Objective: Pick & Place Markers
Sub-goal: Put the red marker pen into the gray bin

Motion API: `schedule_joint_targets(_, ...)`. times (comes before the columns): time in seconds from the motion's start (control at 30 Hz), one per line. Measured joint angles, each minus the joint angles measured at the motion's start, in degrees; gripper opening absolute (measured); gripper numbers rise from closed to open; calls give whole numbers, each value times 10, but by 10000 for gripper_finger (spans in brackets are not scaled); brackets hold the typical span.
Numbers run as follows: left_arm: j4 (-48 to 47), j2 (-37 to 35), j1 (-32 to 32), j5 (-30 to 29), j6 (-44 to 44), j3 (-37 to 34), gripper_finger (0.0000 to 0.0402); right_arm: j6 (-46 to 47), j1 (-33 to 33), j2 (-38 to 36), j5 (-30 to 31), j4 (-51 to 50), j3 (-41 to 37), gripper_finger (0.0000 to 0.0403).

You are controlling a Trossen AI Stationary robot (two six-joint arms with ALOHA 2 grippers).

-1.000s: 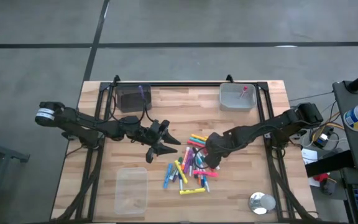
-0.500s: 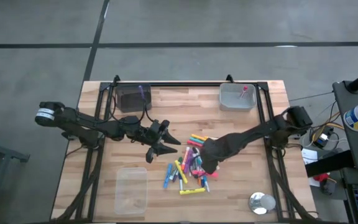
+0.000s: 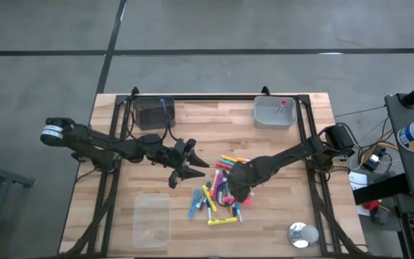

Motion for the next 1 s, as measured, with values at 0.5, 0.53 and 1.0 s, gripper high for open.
schedule_joint_targets(0.5,-1,0,0,0,0,0,170,14,0,1,0,10,-33,187)
schedule_joint_targets(0.53,-1,0,0,0,0,0,170,14,0,1,0,10,-33,187)
schedule_joint_targets(1.0,-2,0,0,0,-1,0,170,-1,-4,28,-2,26,-27,114)
